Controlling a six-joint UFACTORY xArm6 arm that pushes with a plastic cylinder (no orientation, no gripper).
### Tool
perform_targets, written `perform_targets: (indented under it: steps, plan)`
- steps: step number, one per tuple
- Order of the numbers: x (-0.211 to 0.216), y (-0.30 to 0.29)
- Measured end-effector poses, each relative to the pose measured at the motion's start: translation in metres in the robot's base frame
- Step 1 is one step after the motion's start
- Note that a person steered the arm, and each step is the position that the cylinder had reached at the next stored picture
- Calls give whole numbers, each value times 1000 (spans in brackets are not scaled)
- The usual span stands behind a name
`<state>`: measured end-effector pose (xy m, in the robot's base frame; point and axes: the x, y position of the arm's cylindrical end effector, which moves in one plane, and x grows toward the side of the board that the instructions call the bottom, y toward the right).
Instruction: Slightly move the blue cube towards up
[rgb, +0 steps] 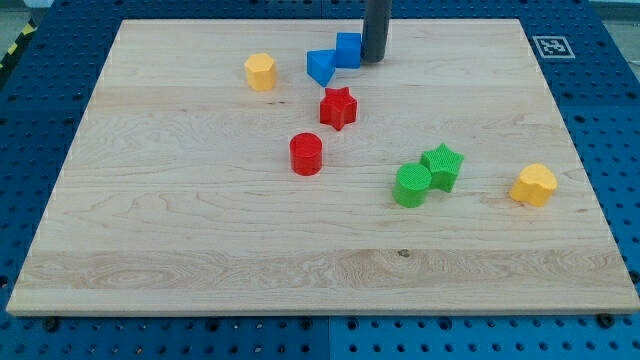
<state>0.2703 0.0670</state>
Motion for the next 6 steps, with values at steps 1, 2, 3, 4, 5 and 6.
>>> perform_targets:
  steps: [1,2,3,4,5,6]
  plan:
    - [26,3]
    - [37,0]
    - [41,-3]
    - [30,-25]
    - [23,-32]
    - [11,-33]
